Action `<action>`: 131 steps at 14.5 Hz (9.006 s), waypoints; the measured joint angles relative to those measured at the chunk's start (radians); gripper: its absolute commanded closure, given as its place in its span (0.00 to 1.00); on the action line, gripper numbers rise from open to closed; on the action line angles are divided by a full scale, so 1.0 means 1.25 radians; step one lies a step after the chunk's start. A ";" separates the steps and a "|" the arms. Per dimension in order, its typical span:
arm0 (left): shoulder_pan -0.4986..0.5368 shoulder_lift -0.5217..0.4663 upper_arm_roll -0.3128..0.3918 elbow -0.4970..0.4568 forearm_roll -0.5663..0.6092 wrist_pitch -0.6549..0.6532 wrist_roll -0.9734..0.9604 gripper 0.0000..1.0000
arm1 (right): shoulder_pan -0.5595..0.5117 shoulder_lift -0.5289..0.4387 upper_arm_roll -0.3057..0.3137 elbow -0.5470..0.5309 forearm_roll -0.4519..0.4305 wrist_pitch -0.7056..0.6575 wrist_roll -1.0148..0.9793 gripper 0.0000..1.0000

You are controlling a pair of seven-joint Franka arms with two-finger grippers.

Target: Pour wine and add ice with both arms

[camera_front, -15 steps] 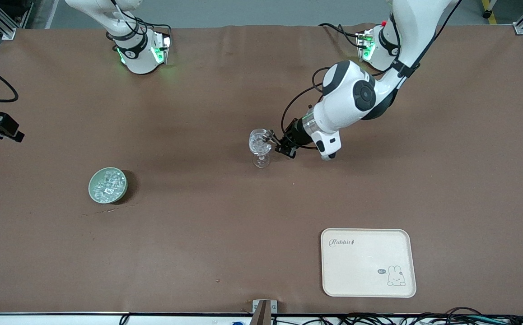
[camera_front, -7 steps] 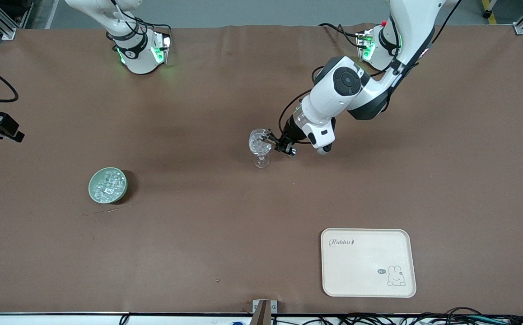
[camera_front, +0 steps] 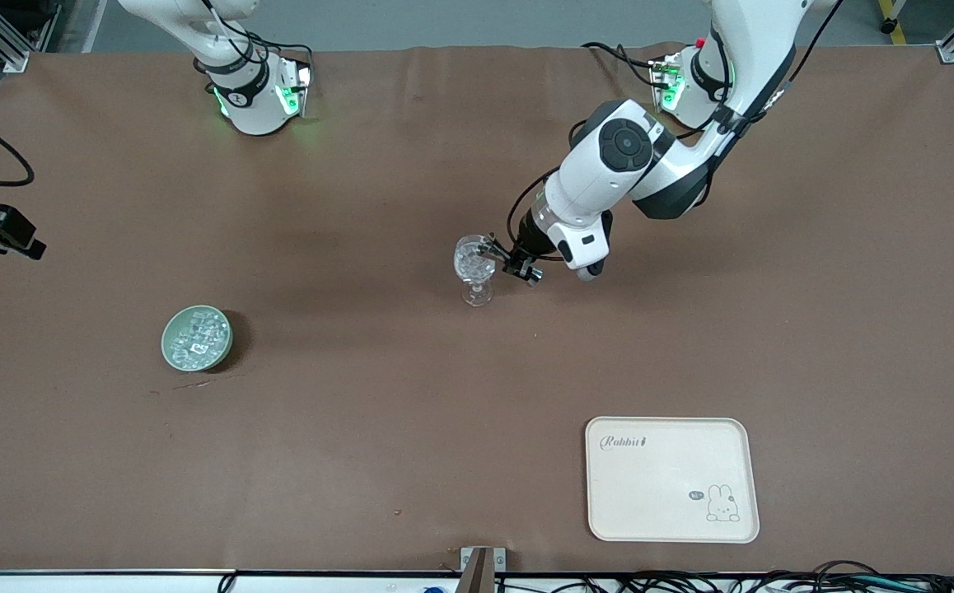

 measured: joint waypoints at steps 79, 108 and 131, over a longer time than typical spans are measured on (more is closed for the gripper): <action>-0.025 0.540 0.698 0.551 -1.427 -0.374 0.898 1.00 | 0.249 0.395 0.558 -0.066 -0.258 0.343 1.168 0.22; 0.017 0.455 0.748 0.527 -1.005 -0.577 0.971 0.00 | 0.083 -0.040 -0.059 0.002 -0.063 0.026 0.022 0.00; 0.029 0.111 0.774 0.592 -0.344 -0.640 1.402 0.00 | 0.056 -0.044 -0.067 -0.012 -0.044 0.009 -0.064 0.00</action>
